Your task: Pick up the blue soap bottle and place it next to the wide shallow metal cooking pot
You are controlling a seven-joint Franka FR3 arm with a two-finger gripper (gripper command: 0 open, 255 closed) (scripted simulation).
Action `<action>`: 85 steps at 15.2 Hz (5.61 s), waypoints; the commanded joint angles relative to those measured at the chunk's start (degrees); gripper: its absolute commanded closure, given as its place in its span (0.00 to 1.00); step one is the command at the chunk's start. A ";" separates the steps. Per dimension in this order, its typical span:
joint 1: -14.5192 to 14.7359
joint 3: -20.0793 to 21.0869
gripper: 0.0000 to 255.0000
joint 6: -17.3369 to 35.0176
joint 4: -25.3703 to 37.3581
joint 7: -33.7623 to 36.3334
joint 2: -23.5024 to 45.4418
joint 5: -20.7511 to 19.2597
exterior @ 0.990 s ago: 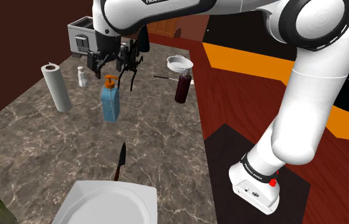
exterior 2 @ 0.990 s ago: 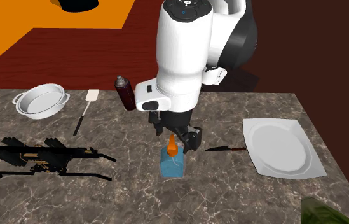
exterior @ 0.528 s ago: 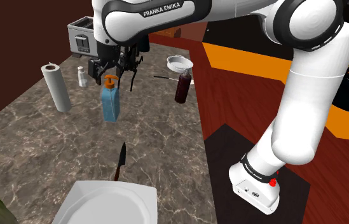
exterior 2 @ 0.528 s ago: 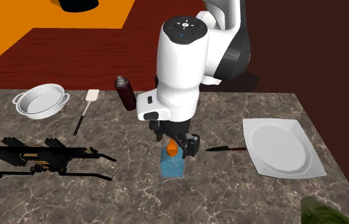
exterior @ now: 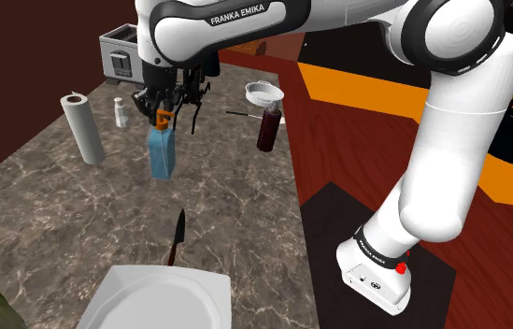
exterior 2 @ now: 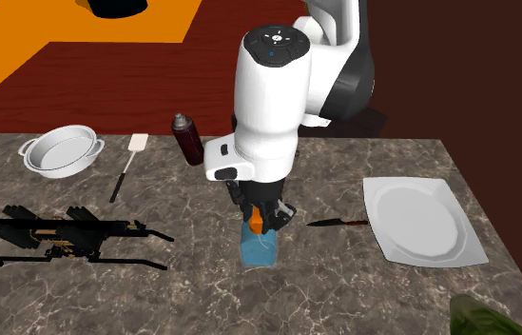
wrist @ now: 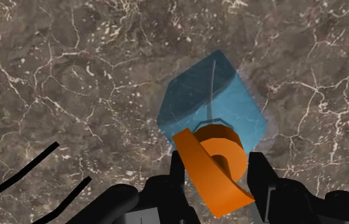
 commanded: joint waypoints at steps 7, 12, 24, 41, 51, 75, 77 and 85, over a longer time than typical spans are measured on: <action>-0.01 -0.02 1.00 -0.01 -0.01 0.00 0.01 -0.01; -0.05 0.22 1.00 -3.44 2.49 -0.49 -0.99 0.57; 0.19 0.60 1.00 -12.16 10.17 -1.34 -2.14 1.38; -10.10 -3.76 1.00 -12.17 1.70 -16.64 -11.82 7.24; -17.70 -9.37 1.00 -11.50 -1.48 -30.48 -14.50 10.25; -31.39 -18.97 1.00 -12.66 9.11 -54.69 -4.11 13.83; -31.39 -18.97 1.00 -11.14 7.64 -54.78 -4.06 13.86; -31.36 -18.94 1.00 -5.27 2.49 -55.15 -3.34 14.01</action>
